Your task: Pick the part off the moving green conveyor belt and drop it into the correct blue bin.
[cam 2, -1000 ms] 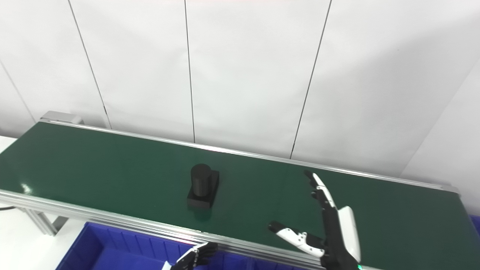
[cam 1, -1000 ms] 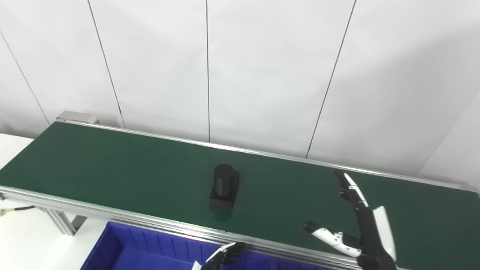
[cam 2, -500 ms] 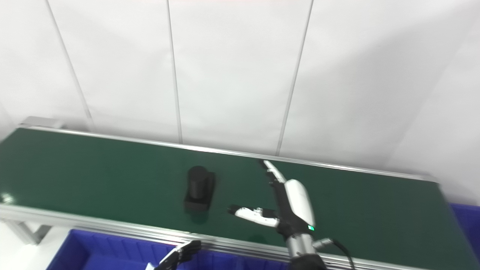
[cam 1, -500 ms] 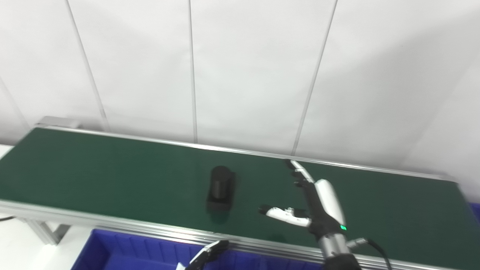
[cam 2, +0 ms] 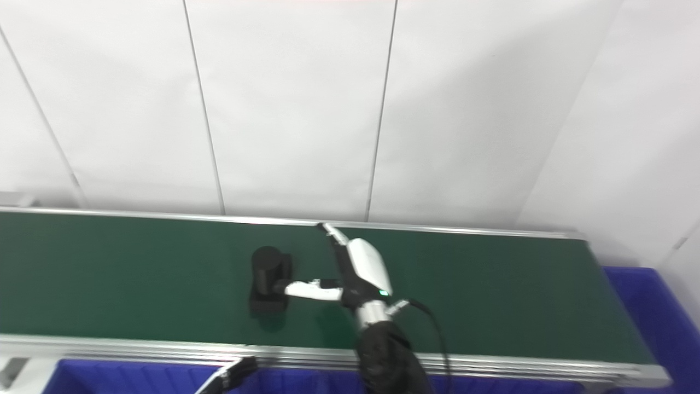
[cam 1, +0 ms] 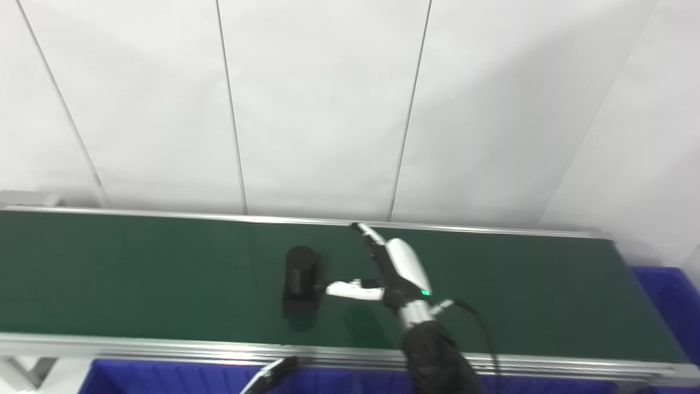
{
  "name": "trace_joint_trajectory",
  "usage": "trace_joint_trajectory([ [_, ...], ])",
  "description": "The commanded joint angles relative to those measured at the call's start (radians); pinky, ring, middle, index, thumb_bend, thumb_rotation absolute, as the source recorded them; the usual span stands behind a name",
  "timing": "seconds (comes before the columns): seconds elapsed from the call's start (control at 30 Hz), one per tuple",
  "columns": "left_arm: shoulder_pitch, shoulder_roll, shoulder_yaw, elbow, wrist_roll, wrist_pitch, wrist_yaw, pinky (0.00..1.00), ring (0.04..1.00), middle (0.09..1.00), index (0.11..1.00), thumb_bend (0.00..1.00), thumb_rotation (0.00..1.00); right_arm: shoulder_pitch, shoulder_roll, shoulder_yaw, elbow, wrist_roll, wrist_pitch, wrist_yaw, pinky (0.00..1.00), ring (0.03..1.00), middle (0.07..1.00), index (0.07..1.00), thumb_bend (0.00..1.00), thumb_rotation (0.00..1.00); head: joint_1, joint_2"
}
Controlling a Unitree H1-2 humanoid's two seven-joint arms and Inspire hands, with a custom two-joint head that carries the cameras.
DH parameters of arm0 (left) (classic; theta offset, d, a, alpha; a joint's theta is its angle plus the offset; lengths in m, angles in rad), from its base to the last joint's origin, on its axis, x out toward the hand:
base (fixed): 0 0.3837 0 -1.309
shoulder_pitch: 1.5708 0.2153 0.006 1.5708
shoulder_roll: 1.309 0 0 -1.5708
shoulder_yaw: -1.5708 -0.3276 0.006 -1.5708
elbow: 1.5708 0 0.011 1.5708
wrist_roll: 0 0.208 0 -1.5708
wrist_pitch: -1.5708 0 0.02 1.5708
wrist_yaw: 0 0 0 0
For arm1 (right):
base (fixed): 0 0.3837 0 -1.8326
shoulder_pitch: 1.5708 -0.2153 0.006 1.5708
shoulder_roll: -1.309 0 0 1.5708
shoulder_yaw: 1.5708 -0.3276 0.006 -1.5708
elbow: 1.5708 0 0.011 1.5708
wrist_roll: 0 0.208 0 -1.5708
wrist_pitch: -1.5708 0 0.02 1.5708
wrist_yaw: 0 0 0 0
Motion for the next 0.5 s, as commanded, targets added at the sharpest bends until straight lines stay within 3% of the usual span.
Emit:
trace_joint_trajectory([
  [0.0, -0.002, 0.003, 0.005, -0.039, -0.001, -0.040, -0.011, 0.85, 0.823, 0.795, 0.792, 0.72, 1.00, -0.065, 0.007, 0.000, 0.015, 0.008, -0.001, -0.030, 0.85, 0.910, 0.939, 0.936, 0.99, 0.58, -0.003, 0.001],
  [0.47, 0.008, 0.013, 0.020, -0.061, -0.021, -0.040, -0.054, 0.84, 0.824, 0.805, 0.807, 0.65, 1.00, -0.193, -0.015, 0.038, 0.260, 0.032, -0.039, -0.076, 0.93, 0.950, 0.964, 0.960, 1.00, 0.57, -0.047, 0.028],
])
